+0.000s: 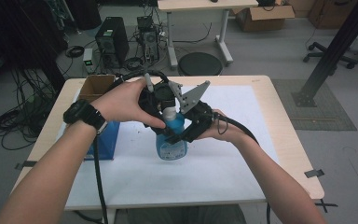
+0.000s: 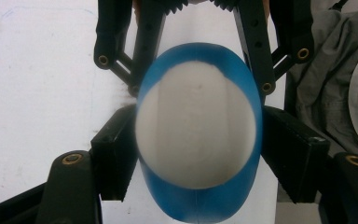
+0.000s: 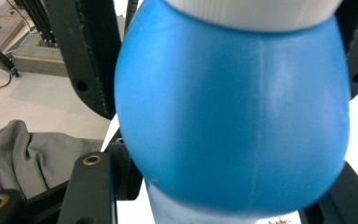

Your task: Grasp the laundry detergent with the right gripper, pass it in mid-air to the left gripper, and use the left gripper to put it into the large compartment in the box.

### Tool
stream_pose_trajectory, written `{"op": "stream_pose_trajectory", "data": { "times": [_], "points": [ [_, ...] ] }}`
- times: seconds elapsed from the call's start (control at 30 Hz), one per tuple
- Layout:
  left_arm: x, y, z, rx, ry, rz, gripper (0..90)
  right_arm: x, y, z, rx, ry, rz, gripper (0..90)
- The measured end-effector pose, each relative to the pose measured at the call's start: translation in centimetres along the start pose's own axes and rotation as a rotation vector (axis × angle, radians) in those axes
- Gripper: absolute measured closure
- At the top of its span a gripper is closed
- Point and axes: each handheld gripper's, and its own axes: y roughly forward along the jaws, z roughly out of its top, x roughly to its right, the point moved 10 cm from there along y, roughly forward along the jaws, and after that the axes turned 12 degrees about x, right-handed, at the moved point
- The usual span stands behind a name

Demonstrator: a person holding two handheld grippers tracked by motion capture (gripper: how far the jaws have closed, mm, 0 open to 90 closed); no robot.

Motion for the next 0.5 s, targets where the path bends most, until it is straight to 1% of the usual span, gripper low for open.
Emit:
{"op": "stream_pose_trajectory", "data": {
  "times": [0.3, 0.5],
  "points": [
    [-0.12, -0.1, -0.09, -0.004, -0.005, 0.007, 37.4, -0.07, 0.07, -0.02, -0.002, -0.003, 0.002, 42.8],
    [-0.11, -0.08, -0.12, -0.007, -0.016, 0.011, 37.7, -0.08, 0.13, 0.0, -0.003, -0.002, 0.003, 42.8]
  ]
}}
